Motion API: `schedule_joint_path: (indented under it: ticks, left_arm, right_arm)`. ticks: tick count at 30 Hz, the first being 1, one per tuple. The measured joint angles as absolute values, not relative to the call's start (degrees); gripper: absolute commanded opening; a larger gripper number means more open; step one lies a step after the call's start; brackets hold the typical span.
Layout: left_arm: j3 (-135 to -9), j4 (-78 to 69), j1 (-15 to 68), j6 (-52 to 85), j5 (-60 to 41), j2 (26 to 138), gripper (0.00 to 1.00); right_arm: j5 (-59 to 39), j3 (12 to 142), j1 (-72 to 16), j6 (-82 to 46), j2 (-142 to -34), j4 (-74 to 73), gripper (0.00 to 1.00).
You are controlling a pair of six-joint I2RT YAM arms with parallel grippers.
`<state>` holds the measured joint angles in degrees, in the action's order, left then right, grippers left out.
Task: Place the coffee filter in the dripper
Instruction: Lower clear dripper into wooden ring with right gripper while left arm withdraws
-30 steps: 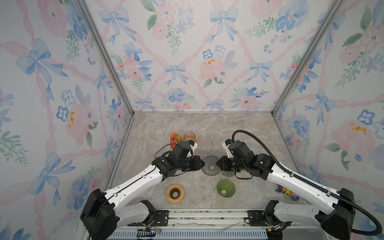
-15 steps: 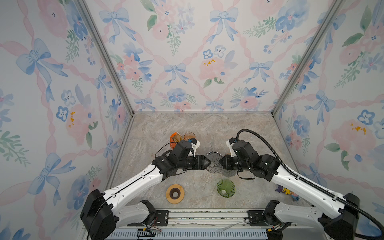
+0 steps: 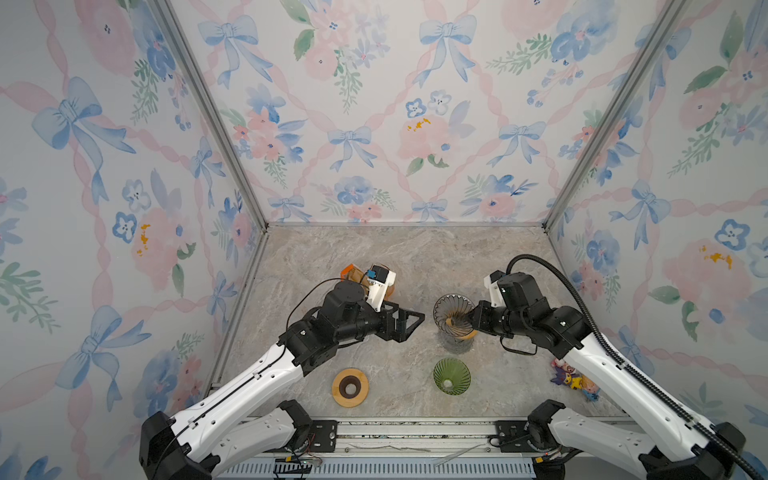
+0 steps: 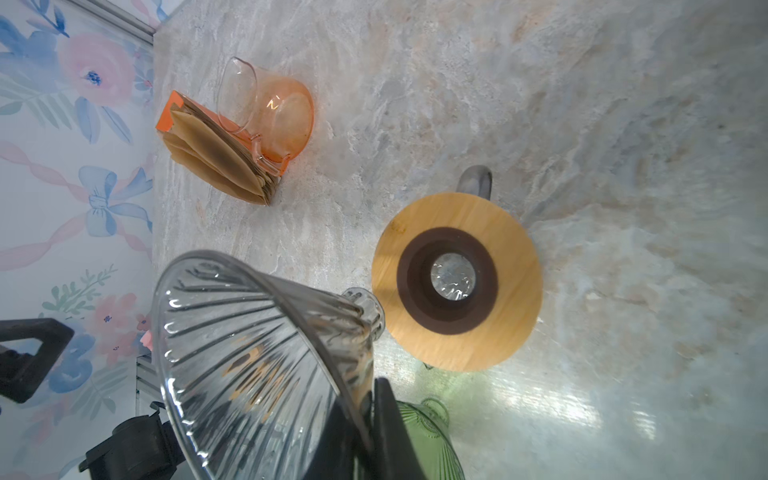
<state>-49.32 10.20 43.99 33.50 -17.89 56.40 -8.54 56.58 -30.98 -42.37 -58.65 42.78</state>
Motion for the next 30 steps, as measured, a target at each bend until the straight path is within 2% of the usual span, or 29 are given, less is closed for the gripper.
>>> schedule_joint_path:
  ticks: [13, 30]
  left_arm:
    - [-47.35, 4.29, 44.88, 30.59, -20.38, 56.4, 0.98]
    - [-45.6, 3.99, 44.88, 28.91, -18.63, 53.58, 0.98]
  right_arm:
    - [-14.63, 56.75, -21.32, -39.97, -59.86, 45.41, 0.11]
    - [-17.69, 56.82, -17.8, -38.04, -63.92, 45.32, 0.11]
